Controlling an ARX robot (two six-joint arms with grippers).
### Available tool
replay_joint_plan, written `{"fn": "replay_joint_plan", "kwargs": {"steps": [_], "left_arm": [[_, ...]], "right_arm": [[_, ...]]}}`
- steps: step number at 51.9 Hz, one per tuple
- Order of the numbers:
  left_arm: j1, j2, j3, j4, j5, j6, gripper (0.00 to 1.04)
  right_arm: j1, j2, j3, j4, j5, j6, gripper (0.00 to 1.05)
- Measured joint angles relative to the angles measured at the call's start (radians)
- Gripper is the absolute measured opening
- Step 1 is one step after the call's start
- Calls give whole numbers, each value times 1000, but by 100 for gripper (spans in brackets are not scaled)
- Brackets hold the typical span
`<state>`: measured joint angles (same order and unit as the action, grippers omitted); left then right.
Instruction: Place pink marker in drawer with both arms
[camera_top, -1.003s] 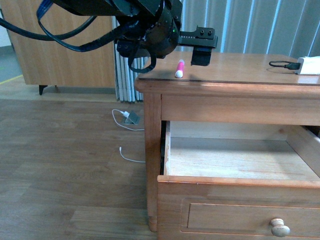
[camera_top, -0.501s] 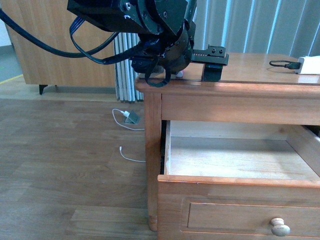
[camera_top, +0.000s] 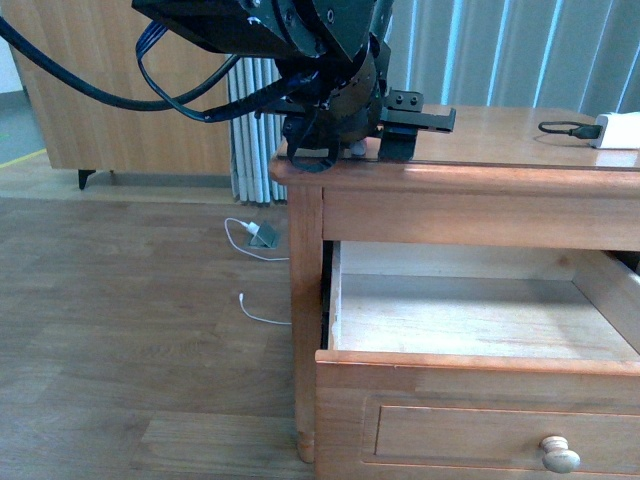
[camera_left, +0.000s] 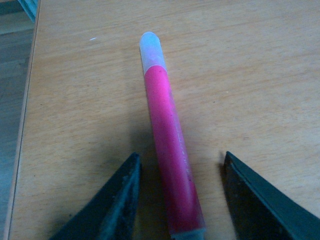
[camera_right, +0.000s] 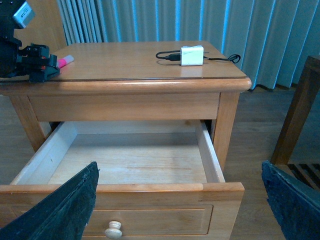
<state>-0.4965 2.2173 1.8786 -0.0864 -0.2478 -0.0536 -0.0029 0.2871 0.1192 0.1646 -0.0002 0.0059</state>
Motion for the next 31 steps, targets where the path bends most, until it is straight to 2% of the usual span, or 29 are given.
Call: {"fn": "replay_joint_plan", "kwargs": {"steps": [7, 12, 22, 31], "left_arm": [[5, -16, -24, 6, -3, -2, 26], [10, -31, -46, 21, 9, -5, 16], [13, -85, -134, 76, 45, -13, 15], [23, -180, -269, 127, 189, 3, 15]], "right_arm": [[0, 0, 0, 0, 0, 0, 96], [0, 0, 0, 0, 0, 0, 96], [0, 0, 0, 0, 0, 0, 96], [0, 0, 0, 0, 0, 0, 96]]}}
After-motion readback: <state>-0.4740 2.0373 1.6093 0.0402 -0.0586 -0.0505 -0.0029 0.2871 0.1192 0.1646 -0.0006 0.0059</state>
